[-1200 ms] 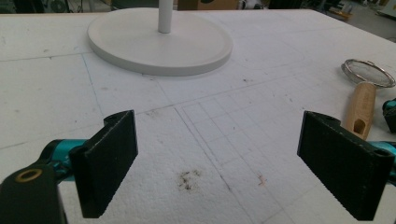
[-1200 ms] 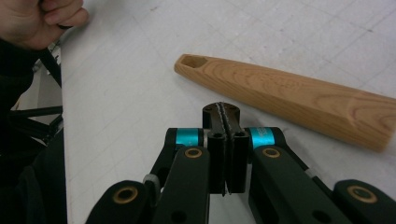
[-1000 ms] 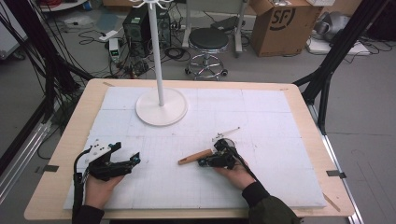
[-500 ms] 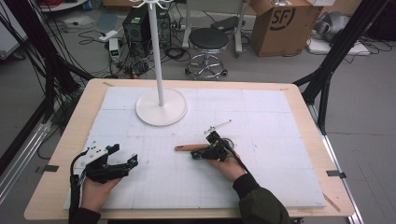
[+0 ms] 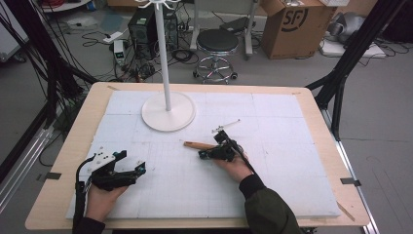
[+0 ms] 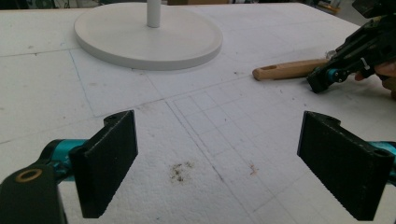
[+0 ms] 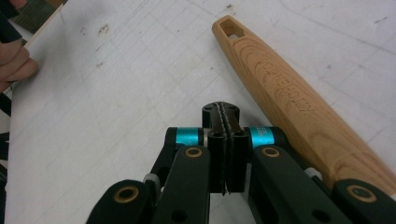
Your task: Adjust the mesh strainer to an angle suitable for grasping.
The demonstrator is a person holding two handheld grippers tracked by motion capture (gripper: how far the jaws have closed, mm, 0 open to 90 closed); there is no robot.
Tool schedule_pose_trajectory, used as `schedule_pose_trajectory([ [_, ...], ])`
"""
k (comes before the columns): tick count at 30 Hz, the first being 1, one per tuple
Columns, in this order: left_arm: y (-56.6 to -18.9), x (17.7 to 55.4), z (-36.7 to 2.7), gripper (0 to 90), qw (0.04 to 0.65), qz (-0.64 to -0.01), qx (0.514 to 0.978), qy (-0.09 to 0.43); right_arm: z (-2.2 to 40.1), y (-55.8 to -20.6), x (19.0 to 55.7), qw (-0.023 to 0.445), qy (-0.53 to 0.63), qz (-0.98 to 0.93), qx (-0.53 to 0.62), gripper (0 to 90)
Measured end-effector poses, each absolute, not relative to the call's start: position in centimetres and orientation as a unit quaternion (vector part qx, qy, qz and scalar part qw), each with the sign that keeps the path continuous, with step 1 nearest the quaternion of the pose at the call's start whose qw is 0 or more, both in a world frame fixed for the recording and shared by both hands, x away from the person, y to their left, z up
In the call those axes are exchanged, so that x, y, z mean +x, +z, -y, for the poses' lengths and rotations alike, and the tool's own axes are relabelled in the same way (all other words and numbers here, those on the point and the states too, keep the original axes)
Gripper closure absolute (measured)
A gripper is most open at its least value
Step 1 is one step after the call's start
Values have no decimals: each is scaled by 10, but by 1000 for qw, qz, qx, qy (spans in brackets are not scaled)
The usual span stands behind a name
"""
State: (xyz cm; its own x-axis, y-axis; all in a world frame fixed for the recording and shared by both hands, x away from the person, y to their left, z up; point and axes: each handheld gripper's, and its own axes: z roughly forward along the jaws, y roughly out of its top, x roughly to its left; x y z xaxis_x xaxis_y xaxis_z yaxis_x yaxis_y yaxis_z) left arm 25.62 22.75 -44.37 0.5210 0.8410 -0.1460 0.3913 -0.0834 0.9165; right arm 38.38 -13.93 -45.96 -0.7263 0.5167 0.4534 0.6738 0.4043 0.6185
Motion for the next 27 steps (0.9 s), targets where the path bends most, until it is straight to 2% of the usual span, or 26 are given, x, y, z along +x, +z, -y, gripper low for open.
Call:
schedule_pose_trajectory([
  [13,-443,253,-230,124,512,-444,701,224,139,-460,398,92,-412,826,-373,900],
  [20,-445,252,-233,123,507,-448,700,228,145,-443,390,80,-420,831,-355,898],
  [27,-444,250,-232,123,508,-445,701,229,185,-439,409,71,-442,797,-405,898],
])
